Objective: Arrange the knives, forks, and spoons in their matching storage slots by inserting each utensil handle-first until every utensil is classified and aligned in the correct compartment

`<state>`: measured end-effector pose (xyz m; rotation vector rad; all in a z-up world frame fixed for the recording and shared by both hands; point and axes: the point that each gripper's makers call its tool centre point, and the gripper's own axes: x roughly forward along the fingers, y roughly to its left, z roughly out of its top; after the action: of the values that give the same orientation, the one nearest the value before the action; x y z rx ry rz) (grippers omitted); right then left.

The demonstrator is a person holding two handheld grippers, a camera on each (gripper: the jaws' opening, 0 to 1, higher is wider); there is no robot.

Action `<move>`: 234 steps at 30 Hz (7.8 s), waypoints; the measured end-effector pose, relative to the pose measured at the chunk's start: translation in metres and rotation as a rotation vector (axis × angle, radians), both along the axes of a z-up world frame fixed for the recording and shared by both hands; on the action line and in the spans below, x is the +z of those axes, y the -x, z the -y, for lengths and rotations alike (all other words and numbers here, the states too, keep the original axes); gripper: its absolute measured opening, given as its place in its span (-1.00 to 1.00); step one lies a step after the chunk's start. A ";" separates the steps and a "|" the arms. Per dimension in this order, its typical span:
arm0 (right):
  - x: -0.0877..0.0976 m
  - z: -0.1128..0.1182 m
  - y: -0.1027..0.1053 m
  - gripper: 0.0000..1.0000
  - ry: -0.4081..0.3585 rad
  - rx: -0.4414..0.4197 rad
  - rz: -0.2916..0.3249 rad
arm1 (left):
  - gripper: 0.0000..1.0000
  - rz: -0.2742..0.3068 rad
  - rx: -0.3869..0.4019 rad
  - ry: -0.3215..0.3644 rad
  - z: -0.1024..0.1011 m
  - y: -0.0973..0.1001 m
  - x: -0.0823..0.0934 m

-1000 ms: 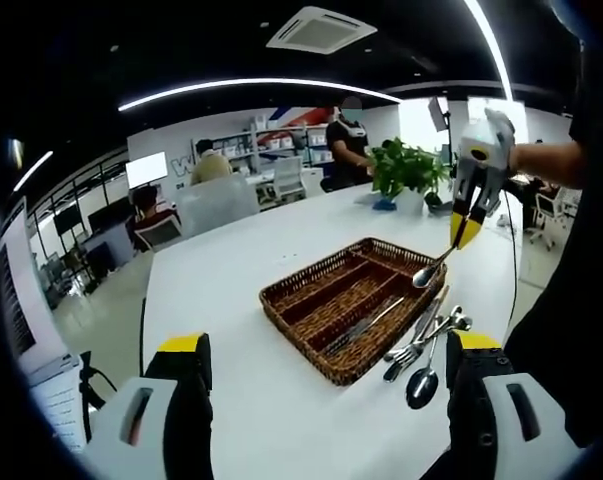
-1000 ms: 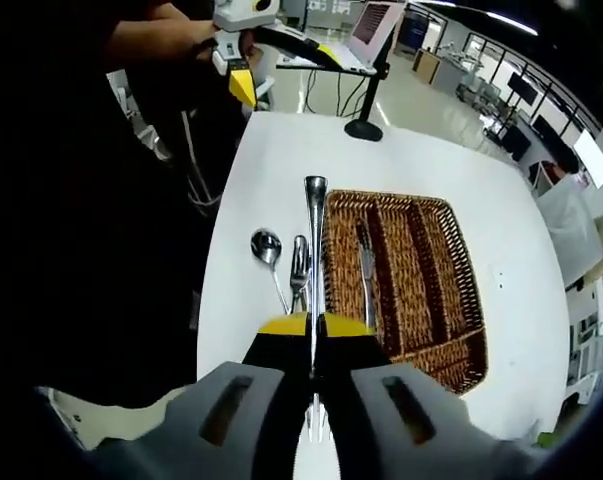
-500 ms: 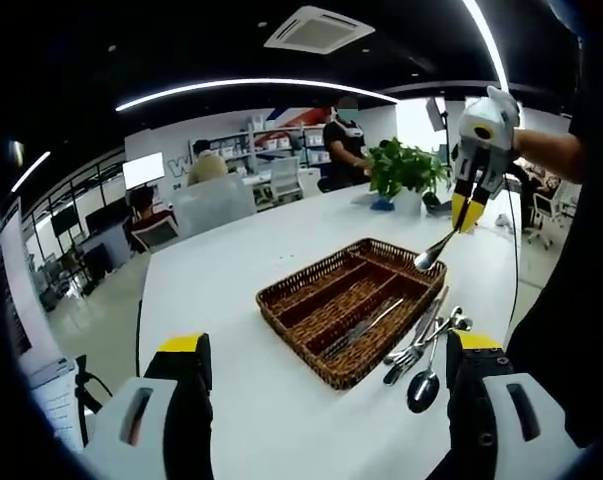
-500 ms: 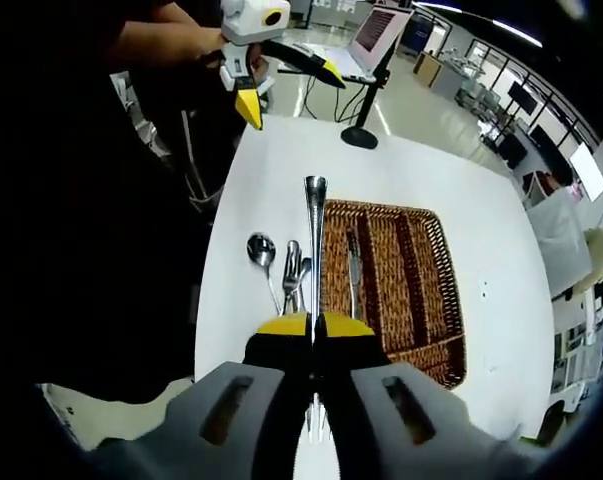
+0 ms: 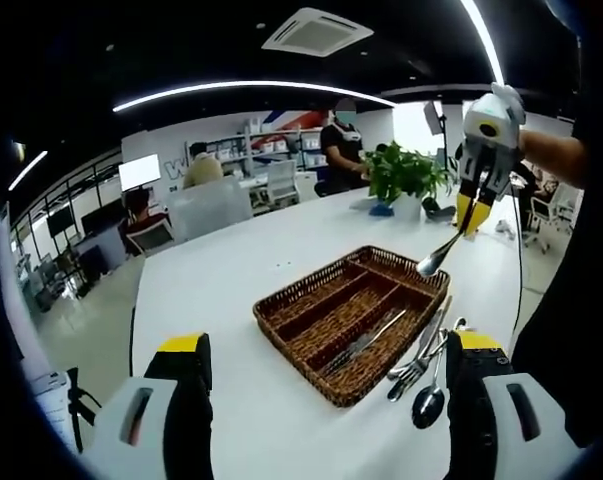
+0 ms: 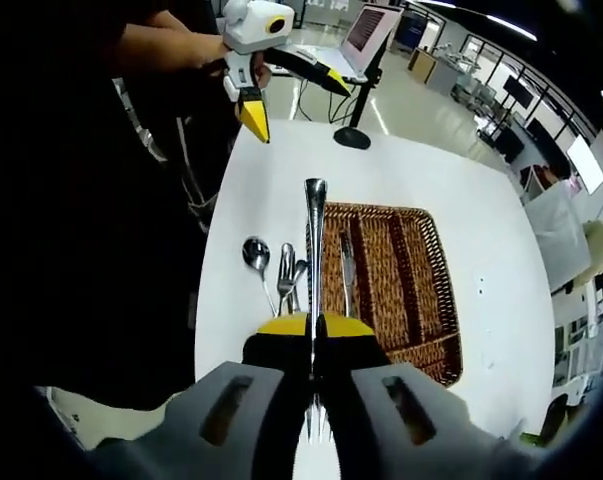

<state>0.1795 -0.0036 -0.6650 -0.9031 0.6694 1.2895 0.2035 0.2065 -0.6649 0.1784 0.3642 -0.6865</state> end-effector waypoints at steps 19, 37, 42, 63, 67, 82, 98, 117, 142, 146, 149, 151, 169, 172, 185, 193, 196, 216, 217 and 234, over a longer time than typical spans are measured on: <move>0.015 -0.018 -0.012 -1.00 -0.004 0.034 0.039 | 0.99 0.008 0.009 0.000 -0.003 0.006 0.019; 0.013 -0.010 -0.031 -1.00 0.002 0.038 0.081 | 0.99 0.006 0.028 -0.011 -0.005 0.009 0.015; 0.015 -0.011 -0.039 -1.00 -0.010 0.029 0.111 | 0.99 0.023 0.033 -0.017 -0.010 0.006 0.021; 0.007 -0.014 -0.061 -1.00 -0.002 0.033 0.136 | 0.99 0.039 0.042 -0.021 -0.015 0.002 0.024; 0.005 -0.016 -0.066 -1.00 0.001 0.024 0.128 | 0.99 0.042 0.044 -0.015 -0.015 0.001 0.025; -0.003 -0.026 -0.089 -1.00 0.011 0.013 0.136 | 0.99 0.035 0.042 -0.005 -0.016 0.005 0.020; 0.006 -0.033 -0.115 -1.00 0.031 0.021 0.168 | 0.99 0.041 0.034 -0.022 -0.022 0.008 0.022; -0.005 -0.036 -0.143 -1.00 0.057 0.020 0.173 | 0.99 0.039 0.049 -0.009 -0.030 0.009 0.021; -0.041 -0.044 -0.152 -1.00 0.079 0.005 0.129 | 0.99 0.030 0.094 -0.004 -0.043 0.014 0.017; -0.047 -0.045 -0.151 -1.00 0.089 0.005 0.127 | 0.99 0.029 0.099 -0.005 -0.044 0.016 0.016; -0.052 -0.047 -0.150 -1.00 0.089 0.006 0.130 | 0.99 0.028 0.105 -0.006 -0.046 0.019 0.016; -0.054 -0.049 -0.149 -1.00 0.086 0.008 0.130 | 0.99 0.028 0.109 -0.006 -0.047 0.020 0.015; -0.080 -0.052 -0.155 -1.00 0.086 0.013 0.149 | 0.99 0.026 0.135 -0.005 -0.055 0.026 0.013; -0.085 -0.053 -0.157 -1.00 0.083 0.015 0.153 | 0.99 0.025 0.139 -0.005 -0.056 0.026 0.012; -0.104 -0.057 -0.160 -1.00 0.081 0.020 0.140 | 0.99 0.012 0.151 -0.013 -0.060 0.026 0.010; -0.120 -0.060 -0.160 -1.00 0.076 0.026 0.127 | 0.99 -0.004 0.109 -0.020 -0.047 0.025 0.009; -0.128 -0.061 -0.160 -1.00 0.079 0.030 0.120 | 0.99 -0.002 0.113 -0.021 -0.047 0.022 0.010; -0.169 -0.057 -0.167 -1.00 0.101 -0.004 0.091 | 0.99 -0.020 0.128 -0.046 -0.050 0.019 0.008; -0.172 -0.056 -0.167 -1.00 0.109 -0.004 0.097 | 0.99 -0.020 0.129 -0.046 -0.050 0.019 0.008; -0.189 -0.056 -0.173 -0.99 0.138 -0.005 0.133 | 0.99 -0.026 0.140 -0.054 -0.053 0.018 0.009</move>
<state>0.3526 0.0526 -0.8539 -1.0890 0.6610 1.1782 0.1851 0.2592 -0.6556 0.1933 0.4166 -0.5417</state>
